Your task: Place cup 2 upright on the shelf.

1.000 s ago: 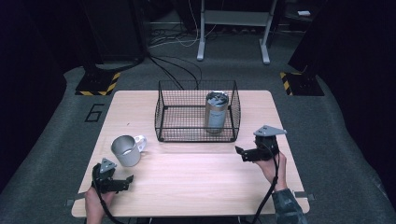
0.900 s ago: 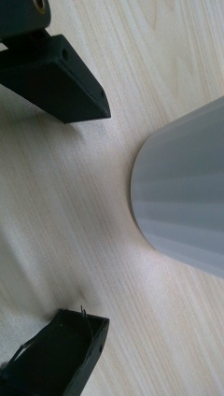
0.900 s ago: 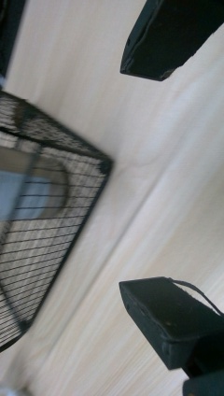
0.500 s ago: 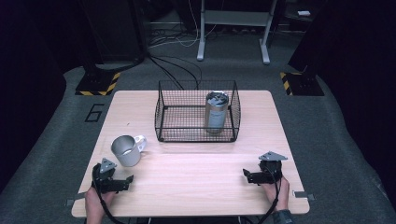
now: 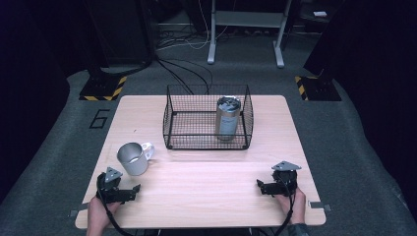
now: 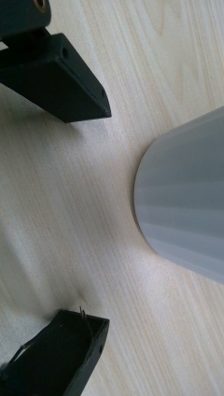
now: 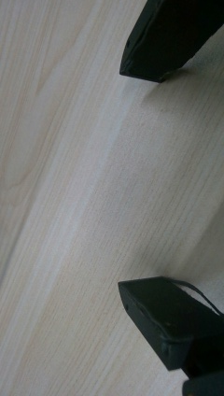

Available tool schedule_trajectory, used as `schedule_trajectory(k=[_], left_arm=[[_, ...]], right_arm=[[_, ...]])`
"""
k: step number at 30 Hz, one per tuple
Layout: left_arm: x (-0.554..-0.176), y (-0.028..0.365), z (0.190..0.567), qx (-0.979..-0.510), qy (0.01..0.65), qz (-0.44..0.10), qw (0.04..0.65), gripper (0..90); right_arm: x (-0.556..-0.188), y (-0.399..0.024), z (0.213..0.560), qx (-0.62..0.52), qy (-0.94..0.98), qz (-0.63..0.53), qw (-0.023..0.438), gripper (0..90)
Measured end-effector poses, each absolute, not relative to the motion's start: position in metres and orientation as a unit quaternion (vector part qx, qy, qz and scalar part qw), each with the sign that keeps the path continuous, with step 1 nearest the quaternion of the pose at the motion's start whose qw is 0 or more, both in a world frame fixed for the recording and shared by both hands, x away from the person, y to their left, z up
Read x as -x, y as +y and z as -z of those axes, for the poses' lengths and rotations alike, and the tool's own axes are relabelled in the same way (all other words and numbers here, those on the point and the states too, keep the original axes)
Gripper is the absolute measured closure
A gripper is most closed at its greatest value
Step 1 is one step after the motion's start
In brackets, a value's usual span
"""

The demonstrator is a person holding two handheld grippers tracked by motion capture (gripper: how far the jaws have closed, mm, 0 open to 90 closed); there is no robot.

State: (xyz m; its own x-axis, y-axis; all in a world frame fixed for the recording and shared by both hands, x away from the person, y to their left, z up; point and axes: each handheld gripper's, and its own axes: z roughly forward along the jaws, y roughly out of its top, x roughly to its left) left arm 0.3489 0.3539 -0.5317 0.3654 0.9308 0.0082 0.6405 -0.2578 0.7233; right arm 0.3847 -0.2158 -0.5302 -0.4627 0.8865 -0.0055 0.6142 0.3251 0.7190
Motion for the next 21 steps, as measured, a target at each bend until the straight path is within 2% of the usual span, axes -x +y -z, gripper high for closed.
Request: schedule_trajectory(k=[10,21], left_arm=[[-0.344,0.355,0.531,-0.751,0.528,-0.225,0.327,2.1],[-0.340,0.363,0.504,-0.720,0.511,-0.245,0.402,0.1]], right_arm=[[-0.385,-0.215,0.530,-0.477,0.788,-0.330,0.206,0.0],[-0.385,-0.215,0.530,-0.478,0.787,-0.331,0.206,0.0]])
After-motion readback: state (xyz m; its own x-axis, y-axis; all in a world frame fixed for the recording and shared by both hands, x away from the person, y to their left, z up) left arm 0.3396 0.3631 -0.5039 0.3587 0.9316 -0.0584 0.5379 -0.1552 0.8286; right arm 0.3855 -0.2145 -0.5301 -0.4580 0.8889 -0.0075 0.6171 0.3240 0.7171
